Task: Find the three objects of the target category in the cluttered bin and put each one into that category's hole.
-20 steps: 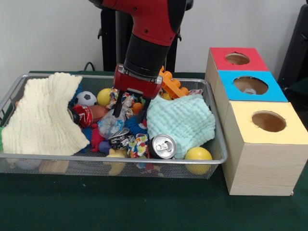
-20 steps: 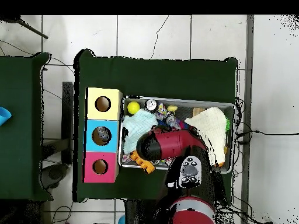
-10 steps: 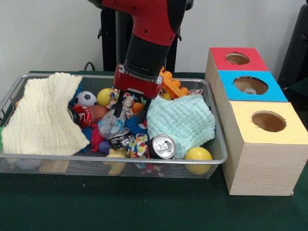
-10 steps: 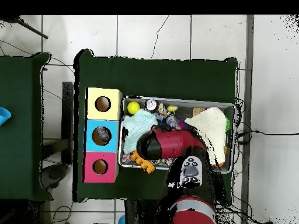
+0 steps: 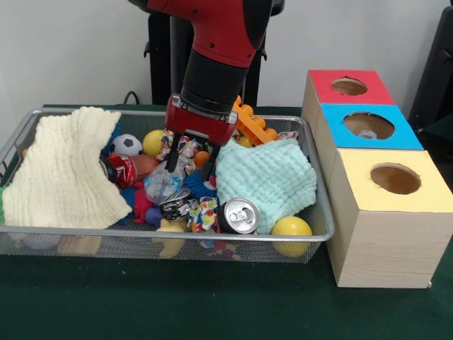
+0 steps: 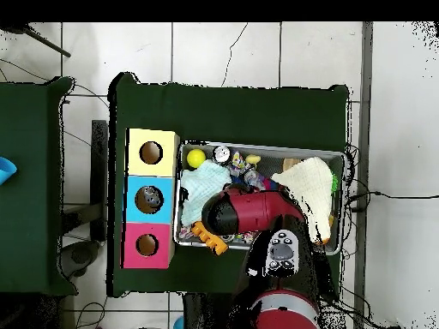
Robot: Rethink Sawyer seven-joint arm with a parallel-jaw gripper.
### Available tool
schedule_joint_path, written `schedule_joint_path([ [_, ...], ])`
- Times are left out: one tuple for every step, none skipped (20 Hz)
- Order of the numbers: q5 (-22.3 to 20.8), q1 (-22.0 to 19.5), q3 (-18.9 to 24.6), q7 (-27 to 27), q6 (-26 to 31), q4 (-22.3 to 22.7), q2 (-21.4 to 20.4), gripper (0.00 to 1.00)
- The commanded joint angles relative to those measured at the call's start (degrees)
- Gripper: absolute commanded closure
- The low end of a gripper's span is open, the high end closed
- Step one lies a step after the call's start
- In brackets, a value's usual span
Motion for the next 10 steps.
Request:
schedule_joint_path([
  [-0.6,-1.5,4.7,2.2,2.0,3.0,-0.6,0.0],
  [-0.6,-1.6,4.7,1.8,2.3,3.0,-0.8,0.0],
  [-0.6,-1.6,4.7,1.8,2.4,3.0,-0.8,0.0],
  [-0.6,-1.5,4.6,1.9,2.4,2.9,-0.8,0.0],
  [-0.7,-1.4,4.5,2.0,2.4,2.8,-0.6,0.0],
  [-0.7,-1.3,4.3,2.0,2.3,2.6,-0.5,0.0],
  [-0.7,-1.3,4.3,2.0,2.4,2.6,-0.5,0.0],
  [-0.7,-1.2,4.3,2.1,2.3,2.6,-0.4,0.0],
  [-0.9,-1.2,4.4,1.9,2.3,2.6,-0.4,0.0],
  [-0.9,-1.3,4.4,1.8,2.3,2.6,-0.4,0.0],
])
